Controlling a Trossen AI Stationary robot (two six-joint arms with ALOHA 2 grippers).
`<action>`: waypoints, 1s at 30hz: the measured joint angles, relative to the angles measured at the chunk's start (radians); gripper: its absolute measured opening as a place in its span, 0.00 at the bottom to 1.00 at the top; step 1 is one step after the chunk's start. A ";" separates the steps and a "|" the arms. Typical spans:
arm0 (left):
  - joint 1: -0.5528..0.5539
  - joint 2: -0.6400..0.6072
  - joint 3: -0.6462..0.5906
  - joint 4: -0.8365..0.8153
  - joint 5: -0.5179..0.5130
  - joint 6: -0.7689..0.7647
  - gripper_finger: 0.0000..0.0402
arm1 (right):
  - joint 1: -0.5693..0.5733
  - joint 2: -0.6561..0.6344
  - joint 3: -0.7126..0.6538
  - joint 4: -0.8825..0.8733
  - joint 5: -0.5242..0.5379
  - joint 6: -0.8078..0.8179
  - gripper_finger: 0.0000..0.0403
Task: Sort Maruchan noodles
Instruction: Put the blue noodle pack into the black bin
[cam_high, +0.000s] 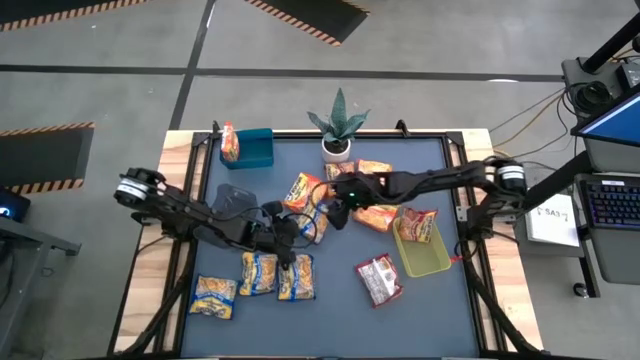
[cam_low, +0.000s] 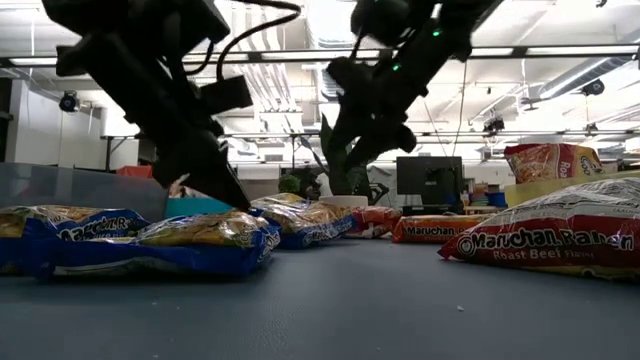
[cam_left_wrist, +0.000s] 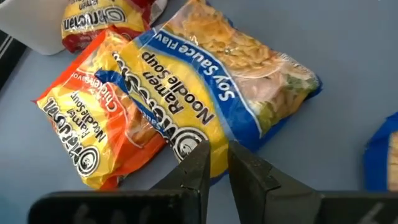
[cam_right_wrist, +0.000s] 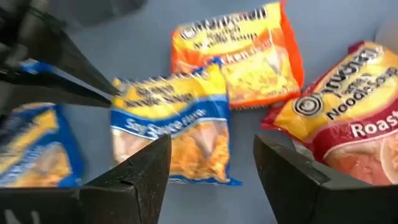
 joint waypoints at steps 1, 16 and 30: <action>0.000 0.007 -0.004 0.021 -0.001 0.000 0.09 | -0.003 0.019 0.018 -0.019 -0.004 -0.005 0.55; 0.002 0.114 -0.038 0.111 -0.007 -0.097 0.09 | -0.085 0.108 0.051 -0.002 -0.241 -0.043 0.69; 0.003 0.137 -0.035 0.170 -0.034 -0.143 0.09 | -0.092 0.111 0.001 0.119 -0.289 -0.035 0.69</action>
